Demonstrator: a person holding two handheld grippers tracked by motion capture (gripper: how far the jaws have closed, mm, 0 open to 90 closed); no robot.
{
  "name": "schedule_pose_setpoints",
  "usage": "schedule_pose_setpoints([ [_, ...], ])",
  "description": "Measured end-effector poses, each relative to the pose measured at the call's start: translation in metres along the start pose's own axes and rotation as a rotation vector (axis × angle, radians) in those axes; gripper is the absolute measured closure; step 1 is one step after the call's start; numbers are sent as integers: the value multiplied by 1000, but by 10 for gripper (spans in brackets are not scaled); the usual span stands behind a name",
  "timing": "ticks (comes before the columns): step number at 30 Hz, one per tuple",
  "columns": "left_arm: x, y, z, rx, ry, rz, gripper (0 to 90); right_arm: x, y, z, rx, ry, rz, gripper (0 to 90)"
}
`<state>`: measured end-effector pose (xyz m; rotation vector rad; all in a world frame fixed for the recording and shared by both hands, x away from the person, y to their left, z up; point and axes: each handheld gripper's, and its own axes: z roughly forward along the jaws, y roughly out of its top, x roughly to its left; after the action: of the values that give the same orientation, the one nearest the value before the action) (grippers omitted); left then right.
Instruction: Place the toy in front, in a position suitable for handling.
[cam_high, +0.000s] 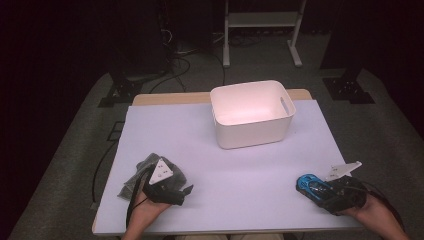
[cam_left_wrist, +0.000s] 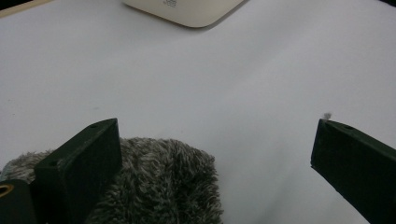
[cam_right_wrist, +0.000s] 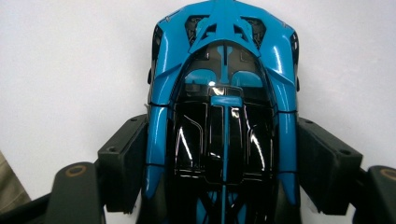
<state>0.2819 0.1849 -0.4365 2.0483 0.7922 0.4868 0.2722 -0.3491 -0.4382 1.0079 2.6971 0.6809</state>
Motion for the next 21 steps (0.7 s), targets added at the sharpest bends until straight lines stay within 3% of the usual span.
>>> schedule_pose_setpoints([
  [6,4,-1,-3,-10,9,-15,13,-1,0,-3,3,6,-21,268],
  [8,5,-1,-3,-10,9,-14,13,-3,0,-6,-13,21,-5,271],
  [11,4,0,-3,-8,8,-12,13,-4,-1,-7,12,9,-26,272],
  [15,3,0,-3,-8,7,-9,13,-6,-3,-7,-2,18,-18,272],
  [21,4,0,-4,-12,16,-12,13,-5,-1,-10,-13,27,-43,272],
])
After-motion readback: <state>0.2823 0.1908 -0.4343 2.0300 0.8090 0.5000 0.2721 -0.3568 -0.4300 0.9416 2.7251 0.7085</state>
